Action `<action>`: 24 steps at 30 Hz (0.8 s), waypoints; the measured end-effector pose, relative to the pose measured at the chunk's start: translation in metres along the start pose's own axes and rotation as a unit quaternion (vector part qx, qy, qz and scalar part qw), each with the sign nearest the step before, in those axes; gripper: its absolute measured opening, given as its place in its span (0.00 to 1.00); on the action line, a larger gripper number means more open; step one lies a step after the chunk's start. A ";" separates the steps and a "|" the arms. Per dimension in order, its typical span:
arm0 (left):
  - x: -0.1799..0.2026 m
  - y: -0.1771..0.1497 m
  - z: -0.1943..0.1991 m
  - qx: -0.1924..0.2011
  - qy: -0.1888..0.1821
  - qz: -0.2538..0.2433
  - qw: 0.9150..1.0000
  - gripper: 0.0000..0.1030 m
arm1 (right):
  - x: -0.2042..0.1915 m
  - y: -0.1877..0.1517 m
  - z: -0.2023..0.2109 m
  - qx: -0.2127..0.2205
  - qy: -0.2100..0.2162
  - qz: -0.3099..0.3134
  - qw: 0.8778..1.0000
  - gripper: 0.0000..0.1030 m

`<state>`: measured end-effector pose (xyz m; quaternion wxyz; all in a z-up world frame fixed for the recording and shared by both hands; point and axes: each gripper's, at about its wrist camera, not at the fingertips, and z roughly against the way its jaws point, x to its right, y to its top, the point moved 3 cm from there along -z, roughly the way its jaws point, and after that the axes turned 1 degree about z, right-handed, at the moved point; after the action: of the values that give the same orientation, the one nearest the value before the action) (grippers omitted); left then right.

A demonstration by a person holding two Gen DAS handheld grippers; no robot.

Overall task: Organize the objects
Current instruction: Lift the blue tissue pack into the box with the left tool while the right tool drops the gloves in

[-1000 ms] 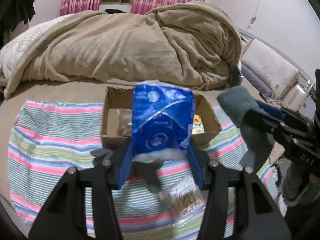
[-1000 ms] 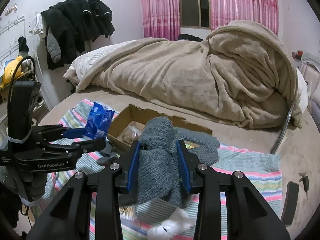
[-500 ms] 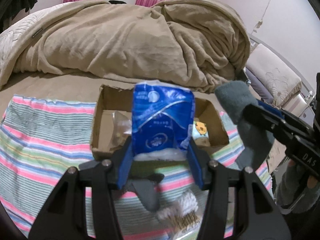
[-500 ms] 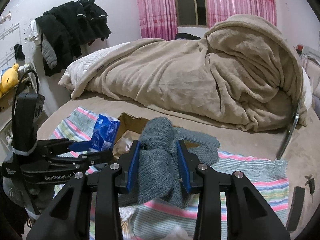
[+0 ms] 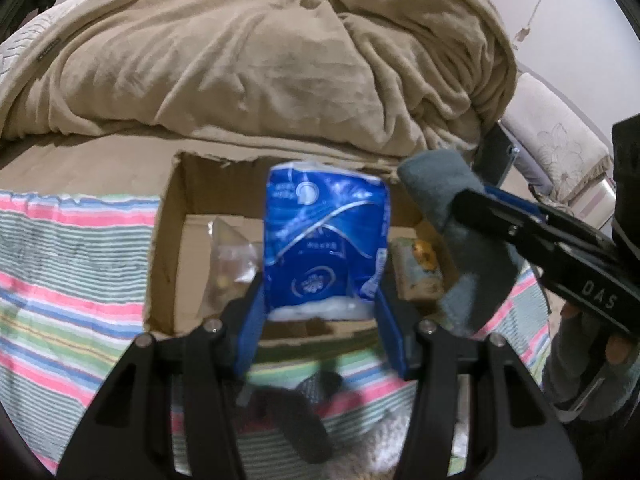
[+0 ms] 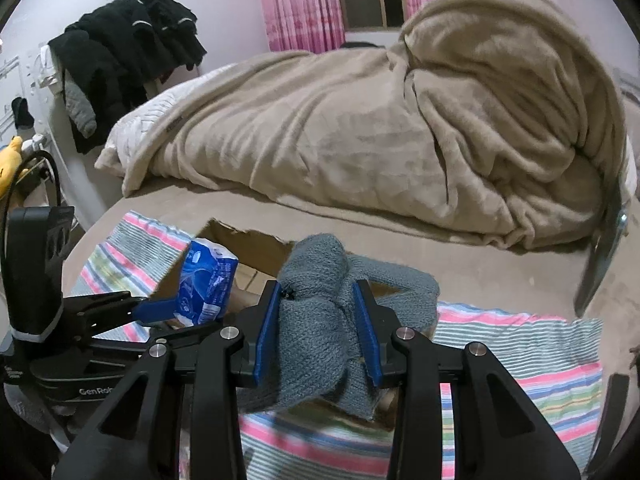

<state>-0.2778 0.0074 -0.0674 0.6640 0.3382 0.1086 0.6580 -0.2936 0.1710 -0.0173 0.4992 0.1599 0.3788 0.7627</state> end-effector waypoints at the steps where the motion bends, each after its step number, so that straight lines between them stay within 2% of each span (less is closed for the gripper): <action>1: -0.001 0.000 -0.004 -0.004 0.000 0.000 1.000 0.51 | 0.001 -0.001 -0.004 -0.003 0.000 0.001 1.000 0.38; 7: 0.000 0.002 -0.016 -0.019 -0.007 -0.012 1.000 0.51 | 0.002 -0.004 -0.026 -0.018 0.004 0.002 1.000 0.38; 13: -0.001 0.006 -0.019 -0.026 -0.013 -0.012 1.000 0.56 | 0.002 -0.004 -0.040 -0.019 0.017 -0.005 1.000 0.39; 17: 0.001 0.004 -0.018 -0.025 -0.011 -0.014 1.000 0.62 | 0.004 -0.004 -0.042 -0.017 0.021 -0.013 1.000 0.42; 21: -0.005 0.002 -0.012 -0.020 -0.007 -0.003 1.000 0.62 | 0.005 -0.001 -0.033 -0.008 0.020 -0.016 1.000 0.48; 24: -0.007 -0.001 -0.003 -0.016 -0.005 -0.002 1.000 0.63 | 0.004 0.001 -0.025 -0.001 0.019 -0.015 1.000 0.49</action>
<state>-0.2796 0.0016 -0.0726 0.6709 0.3309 0.0958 0.6566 -0.3115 0.1639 -0.0342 0.5034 0.1392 0.3897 0.7585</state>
